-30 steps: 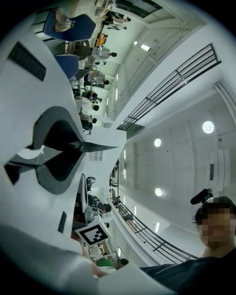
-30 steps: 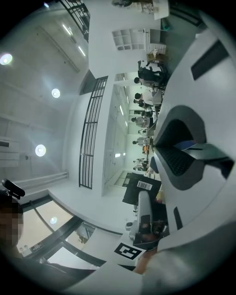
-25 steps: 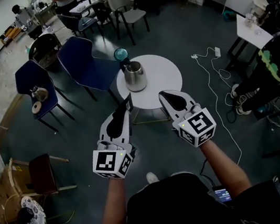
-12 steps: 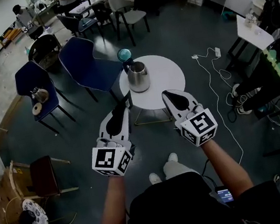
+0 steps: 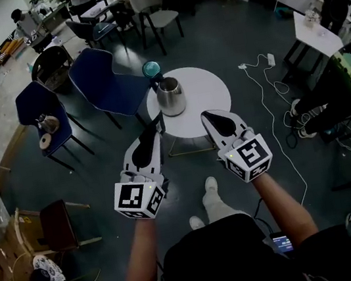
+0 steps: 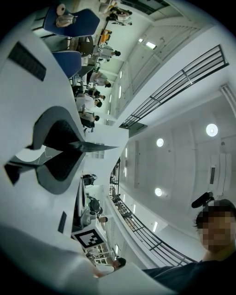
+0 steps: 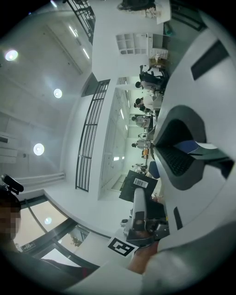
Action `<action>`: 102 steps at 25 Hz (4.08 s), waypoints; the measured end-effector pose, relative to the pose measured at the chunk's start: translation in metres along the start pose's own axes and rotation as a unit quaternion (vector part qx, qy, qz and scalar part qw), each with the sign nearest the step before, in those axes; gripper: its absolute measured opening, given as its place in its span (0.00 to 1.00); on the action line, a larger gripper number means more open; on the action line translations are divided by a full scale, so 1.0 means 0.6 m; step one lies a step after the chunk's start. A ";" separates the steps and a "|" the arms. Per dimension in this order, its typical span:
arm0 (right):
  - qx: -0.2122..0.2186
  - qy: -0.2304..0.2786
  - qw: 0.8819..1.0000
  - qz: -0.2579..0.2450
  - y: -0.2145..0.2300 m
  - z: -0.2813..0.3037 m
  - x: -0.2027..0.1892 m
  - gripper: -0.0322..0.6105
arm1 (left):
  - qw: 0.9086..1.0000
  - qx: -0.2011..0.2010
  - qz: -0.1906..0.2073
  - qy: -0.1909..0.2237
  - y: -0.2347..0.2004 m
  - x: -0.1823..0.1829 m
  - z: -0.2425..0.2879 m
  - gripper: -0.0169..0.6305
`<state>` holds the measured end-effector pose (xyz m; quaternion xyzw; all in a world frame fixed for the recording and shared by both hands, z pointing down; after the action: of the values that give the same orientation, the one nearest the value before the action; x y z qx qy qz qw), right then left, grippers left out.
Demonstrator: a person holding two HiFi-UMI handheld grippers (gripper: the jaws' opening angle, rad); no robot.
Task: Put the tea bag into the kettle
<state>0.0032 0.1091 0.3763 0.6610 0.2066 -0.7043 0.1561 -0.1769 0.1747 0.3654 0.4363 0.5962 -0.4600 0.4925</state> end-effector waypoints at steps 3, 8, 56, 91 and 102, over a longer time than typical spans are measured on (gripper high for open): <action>0.002 0.004 1.000 0.000 0.020 0.003 -0.001 0.08 | 1.000 -0.003 0.004 -0.003 0.008 -0.003 0.024 0.08; 0.005 0.006 1.000 -0.007 0.048 0.012 0.008 0.08 | 1.000 -0.006 0.010 -0.008 0.014 -0.003 0.064 0.08; 0.075 0.024 0.996 0.043 0.443 0.194 -0.035 0.08 | 0.998 0.040 -0.006 -0.052 -0.024 -0.076 0.471 0.08; 0.056 0.002 0.996 0.065 0.543 0.263 -0.081 0.08 | 0.991 0.041 0.004 -0.126 -0.083 -0.160 0.607 0.08; 0.010 -0.005 0.997 0.079 0.567 0.323 -0.096 0.08 | 0.980 0.010 0.025 -0.197 -0.158 -0.204 0.674 0.08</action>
<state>0.0072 -0.2849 0.4131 0.6730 0.1458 -0.6952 0.2062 -0.1773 -0.2480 0.4607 0.3568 0.4715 -0.5302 0.6077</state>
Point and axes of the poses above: the fingertips, and each gripper's own axes: z forward along the fingers, y to its right, x out of its top, the point moved 6 cm from there along -z, backward along the fingers, and after that the axes turned 11 degrees about x, right-handed, at the moved point
